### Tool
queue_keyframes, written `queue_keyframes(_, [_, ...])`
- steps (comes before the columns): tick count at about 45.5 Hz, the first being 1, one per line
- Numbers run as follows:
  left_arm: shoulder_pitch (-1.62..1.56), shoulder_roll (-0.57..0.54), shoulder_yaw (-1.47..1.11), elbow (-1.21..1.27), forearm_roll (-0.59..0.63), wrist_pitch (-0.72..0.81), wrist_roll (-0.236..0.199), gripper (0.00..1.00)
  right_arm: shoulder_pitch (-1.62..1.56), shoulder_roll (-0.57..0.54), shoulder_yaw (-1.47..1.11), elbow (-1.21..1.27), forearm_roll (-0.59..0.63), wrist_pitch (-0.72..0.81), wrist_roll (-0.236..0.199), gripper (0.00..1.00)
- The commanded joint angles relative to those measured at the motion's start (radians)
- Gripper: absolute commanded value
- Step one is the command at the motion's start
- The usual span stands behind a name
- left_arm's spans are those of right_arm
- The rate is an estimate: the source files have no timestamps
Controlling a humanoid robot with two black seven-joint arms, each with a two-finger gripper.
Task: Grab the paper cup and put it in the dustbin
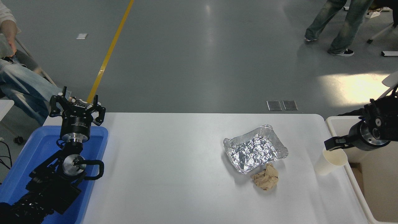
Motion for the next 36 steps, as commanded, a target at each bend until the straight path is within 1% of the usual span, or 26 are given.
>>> queue_keyframes(1, [0.0, 0.0, 0.0, 0.0, -0.001, -0.002, 0.0, 0.99, -0.155, 0.012, 0.06, -0.099, 0.007, -0.057, 0.0, 0.97])
queue_keyframes(6, [0.0, 0.0, 0.0, 0.0, 0.001, 0.0, 0.0, 0.99, -0.182, 0.014, 0.06, -0.124, 0.026, -0.072, -0.002, 0.97])
queue_keyframes(7, [0.0, 0.0, 0.0, 0.0, 0.001, 0.0, 0.0, 0.99, -0.188, 0.015, 0.06, -0.13, 0.033, -0.072, -0.002, 0.95])
queue_keyframes(8, [0.0, 0.0, 0.0, 0.0, 0.001, 0.0, 0.0, 0.99, -0.199, 0.02, 0.06, -0.144, 0.044, -0.073, -0.002, 0.78])
queue_keyframes(12, [0.0, 0.0, 0.0, 0.0, 0.001, -0.002, 0.0, 0.99, -0.207, 0.029, 0.06, -0.151, 0.046, -0.077, -0.002, 0.63])
queue_keyframes(15, [0.0, 0.0, 0.0, 0.0, -0.001, -0.002, 0.0, 0.99, -0.208, 0.03, 0.059, -0.151, 0.046, -0.083, -0.002, 0.57])
queue_keyframes(18, [0.0, 0.0, 0.0, 0.0, 0.001, -0.002, 0.0, 0.99, -0.21, 0.032, 0.06, -0.151, 0.047, -0.083, -0.002, 0.55])
queue_keyframes(19, [0.0, 0.0, 0.0, 0.0, -0.001, -0.002, 0.0, 0.99, -0.208, 0.032, 0.06, -0.151, 0.047, -0.083, -0.002, 0.53])
queue_keyframes(20, [0.0, 0.0, 0.0, 0.0, 0.001, -0.002, 0.0, 0.99, -0.208, 0.032, 0.06, -0.151, 0.047, -0.083, -0.002, 0.47])
queue_keyframes(21, [0.0, 0.0, 0.0, 0.0, -0.001, -0.002, 0.0, 0.99, -0.207, 0.03, 0.06, -0.151, 0.049, -0.083, -0.002, 0.35])
queue_keyframes(23, [0.0, 0.0, 0.0, 0.0, 0.001, 0.0, 0.0, 0.99, -0.207, 0.03, 0.059, -0.153, 0.053, -0.083, -0.002, 0.05])
queue_keyframes(24, [0.0, 0.0, 0.0, 0.0, 0.001, -0.002, 0.0, 0.99, -0.207, 0.032, 0.057, -0.153, 0.055, -0.081, -0.002, 0.0])
queue_keyframes(36, [0.0, 0.0, 0.0, 0.0, 0.001, -0.002, 0.0, 0.99, -0.184, 0.026, 0.056, -0.148, 0.069, -0.081, -0.009, 0.0])
